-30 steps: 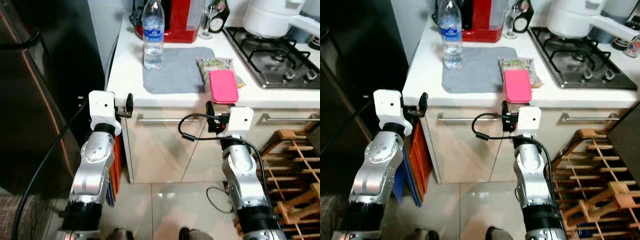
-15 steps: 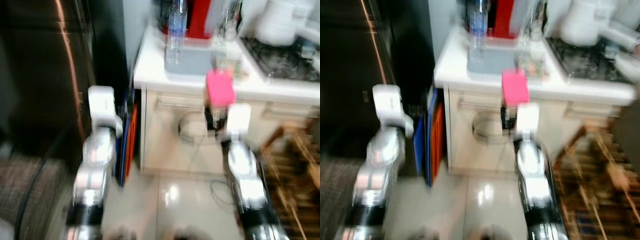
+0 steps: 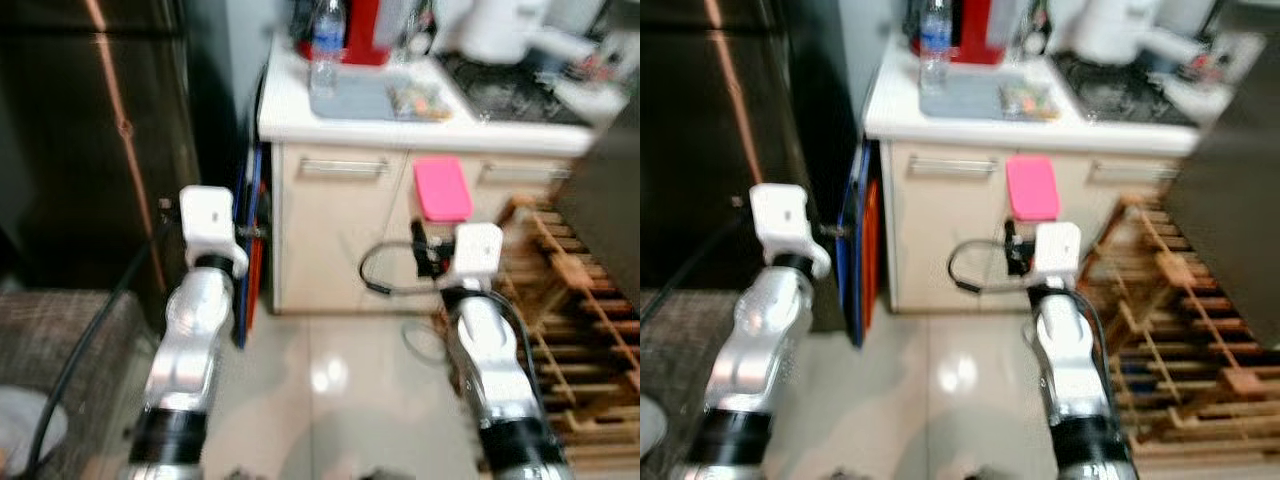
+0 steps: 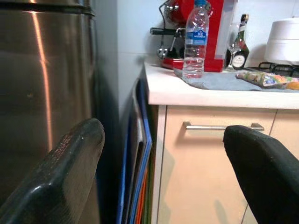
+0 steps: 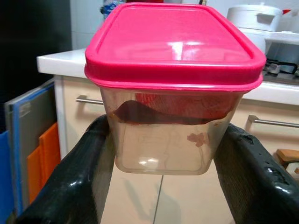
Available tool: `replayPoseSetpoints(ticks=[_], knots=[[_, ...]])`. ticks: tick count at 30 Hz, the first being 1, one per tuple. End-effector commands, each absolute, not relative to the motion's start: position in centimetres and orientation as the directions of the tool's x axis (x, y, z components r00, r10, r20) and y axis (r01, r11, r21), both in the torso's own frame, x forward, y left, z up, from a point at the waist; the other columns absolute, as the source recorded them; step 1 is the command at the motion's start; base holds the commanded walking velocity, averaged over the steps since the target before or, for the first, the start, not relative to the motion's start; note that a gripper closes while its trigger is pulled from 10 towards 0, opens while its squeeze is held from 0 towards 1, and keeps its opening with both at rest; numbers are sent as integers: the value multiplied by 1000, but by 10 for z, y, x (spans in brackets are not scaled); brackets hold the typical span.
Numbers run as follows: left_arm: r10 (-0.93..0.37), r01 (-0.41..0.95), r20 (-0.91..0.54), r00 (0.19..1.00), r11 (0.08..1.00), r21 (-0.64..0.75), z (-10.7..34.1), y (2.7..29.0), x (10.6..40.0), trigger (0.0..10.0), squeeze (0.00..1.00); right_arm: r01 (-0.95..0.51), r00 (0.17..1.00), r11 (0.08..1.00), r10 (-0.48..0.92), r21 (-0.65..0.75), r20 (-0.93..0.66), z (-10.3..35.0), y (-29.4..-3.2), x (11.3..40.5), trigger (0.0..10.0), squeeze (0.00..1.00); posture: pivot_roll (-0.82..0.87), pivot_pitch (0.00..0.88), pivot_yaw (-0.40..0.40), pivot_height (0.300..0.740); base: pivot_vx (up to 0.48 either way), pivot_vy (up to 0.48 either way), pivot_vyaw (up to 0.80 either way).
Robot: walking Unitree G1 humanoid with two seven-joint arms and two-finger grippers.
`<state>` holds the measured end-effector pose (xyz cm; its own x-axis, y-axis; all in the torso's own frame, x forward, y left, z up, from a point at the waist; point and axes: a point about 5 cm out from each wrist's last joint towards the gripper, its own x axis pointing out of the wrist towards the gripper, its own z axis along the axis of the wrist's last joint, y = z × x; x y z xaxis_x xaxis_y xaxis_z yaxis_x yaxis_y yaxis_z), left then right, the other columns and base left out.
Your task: Restocking fridge
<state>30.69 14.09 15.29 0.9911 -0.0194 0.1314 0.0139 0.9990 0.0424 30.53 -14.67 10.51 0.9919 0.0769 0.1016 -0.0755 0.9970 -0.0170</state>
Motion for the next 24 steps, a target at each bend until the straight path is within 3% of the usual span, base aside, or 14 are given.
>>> replayPoseSetpoints(ticks=[1, 6, 16, 24], knots=[[-34, 28, 142, 989, 999, 45, 155, 135, 305, 10000, 0, -70, 992, 997, 71, -17, 102, 105, -150, 305, 0, 0, -74, 0, -32, 740, -259, 0, 0], [-19, 13, 133, 991, 999, 43, 153, 137, 304, 10000, 0, -76, 992, 997, 77, -16, 96, 104, -149, 306, 0, 0, -63, 0, -42, 740, -259, 0, 0], [2, -3, 90, 996, 1000, 13, 142, 149, 301, 10000, 0, -97, 992, 995, 99, -33, 84, 103, -149, 306, 0, 0, -77, 0, -43, 740, 0, 0, 0], [-40, 34, 106, 994, 998, 57, 145, 139, 306, 10000, 0, -89, 992, 996, 91, -30, 92, 106, -148, 309, 0, 0, -87, 0, -33, 740, 0, -433, 0]])
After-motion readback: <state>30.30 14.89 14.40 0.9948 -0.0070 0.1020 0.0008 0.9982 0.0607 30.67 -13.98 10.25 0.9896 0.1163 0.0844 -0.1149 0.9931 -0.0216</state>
